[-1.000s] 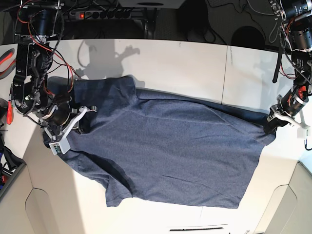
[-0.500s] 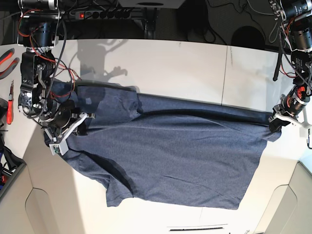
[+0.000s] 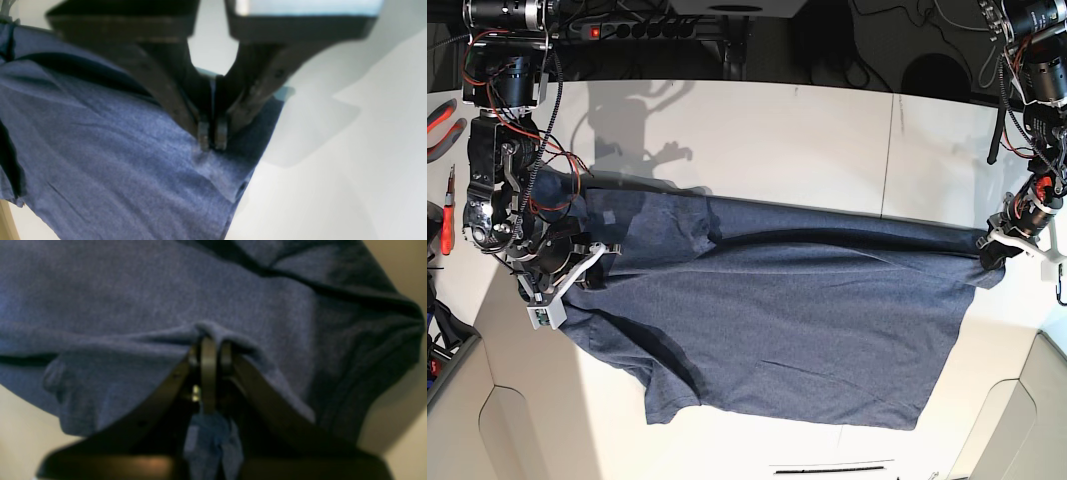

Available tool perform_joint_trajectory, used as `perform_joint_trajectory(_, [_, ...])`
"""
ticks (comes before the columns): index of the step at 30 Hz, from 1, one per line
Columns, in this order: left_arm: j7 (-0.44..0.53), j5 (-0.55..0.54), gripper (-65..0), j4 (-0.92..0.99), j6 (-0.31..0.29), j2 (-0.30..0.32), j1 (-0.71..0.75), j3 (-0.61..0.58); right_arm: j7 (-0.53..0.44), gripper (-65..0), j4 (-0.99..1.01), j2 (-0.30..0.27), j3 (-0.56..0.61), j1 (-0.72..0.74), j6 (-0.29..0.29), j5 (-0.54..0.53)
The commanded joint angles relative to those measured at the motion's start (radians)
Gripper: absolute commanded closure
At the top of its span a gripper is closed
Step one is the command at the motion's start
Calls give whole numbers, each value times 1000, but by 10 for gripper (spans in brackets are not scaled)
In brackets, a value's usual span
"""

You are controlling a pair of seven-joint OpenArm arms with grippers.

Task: Layout the t-shirt on the table in an organized manner, then fold the t-shirt properly
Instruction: 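Grasp the shirt shoulders with both grippers and lift them up, then pull the held shoulder edge taut and drag it toward the robot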

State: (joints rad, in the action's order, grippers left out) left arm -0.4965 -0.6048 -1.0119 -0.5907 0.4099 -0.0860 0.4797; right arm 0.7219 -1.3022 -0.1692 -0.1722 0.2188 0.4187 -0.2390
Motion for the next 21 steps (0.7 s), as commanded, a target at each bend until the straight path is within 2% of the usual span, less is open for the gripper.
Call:
perform_joint_trajectory(1, [29, -5, 0, -18, 4, 22, -17, 7, -23, 0, -14, -11, -2, 22, -3, 8])
perform_joint_trajectory(2, [29, -3, 0, -18, 4, 22, -16, 7, -23, -66, -14, -11, -2, 22, -3, 15])
perform_joint_trajectory(4, [29, -3, -141, -18, 4, 22, -16, 7, -27, -223, -14, -11, -2, 22, -3, 15])
perform_joint_trajectory(5, [29, -3, -190, -18, 4, 22, -16, 7, -31, -266, -14, -11, -2, 22, -3, 15])
perform_joint_trajectory(7, [29, -3, -222, -18, 4, 22, -16, 7, -34, -276, -14, -11, -2, 22, -3, 15])
perform_joint_trajectory(21, [56, -5, -222, -18, 3, 22, -17, 7, -38, -274, -14, -11, -2, 22, -3, 14])
